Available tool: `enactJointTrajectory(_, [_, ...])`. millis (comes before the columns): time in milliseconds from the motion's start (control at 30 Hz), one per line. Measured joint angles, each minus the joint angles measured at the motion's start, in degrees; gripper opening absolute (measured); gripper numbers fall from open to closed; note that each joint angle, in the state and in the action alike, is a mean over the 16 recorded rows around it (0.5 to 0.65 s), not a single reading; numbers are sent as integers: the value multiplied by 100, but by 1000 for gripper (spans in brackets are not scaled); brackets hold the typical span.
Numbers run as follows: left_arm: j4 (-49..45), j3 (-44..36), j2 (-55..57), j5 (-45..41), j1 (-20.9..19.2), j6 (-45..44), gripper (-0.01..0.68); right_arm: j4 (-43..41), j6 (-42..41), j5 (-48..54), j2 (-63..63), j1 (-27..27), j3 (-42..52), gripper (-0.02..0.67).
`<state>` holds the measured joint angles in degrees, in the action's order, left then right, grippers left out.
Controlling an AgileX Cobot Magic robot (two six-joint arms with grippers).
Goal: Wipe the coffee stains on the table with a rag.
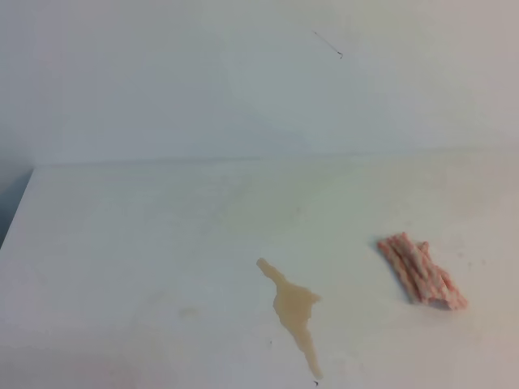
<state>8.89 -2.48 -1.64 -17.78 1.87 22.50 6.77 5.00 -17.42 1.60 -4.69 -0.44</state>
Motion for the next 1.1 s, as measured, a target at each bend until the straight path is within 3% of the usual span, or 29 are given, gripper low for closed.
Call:
enactJointTrajectory(300, [0, 0, 0, 0, 0, 0, 1, -68, -488, 570, -7, 0, -485, -8])
enactJointTrajectory(600, [0, 0, 0, 0, 0, 0, 1, -122, -945, 2155, -232, 0, -1071, -7])
enactJointTrajectory(867, [0, 0, 0, 0, 0, 0, 1, -94, -971, 3764, -1282, 21, -1861, -6])
enactJointTrajectory(1100, [0, 0, 0, 0, 0, 0, 1, 182, -1124, 4481, -2525, 104, -2718, -7])
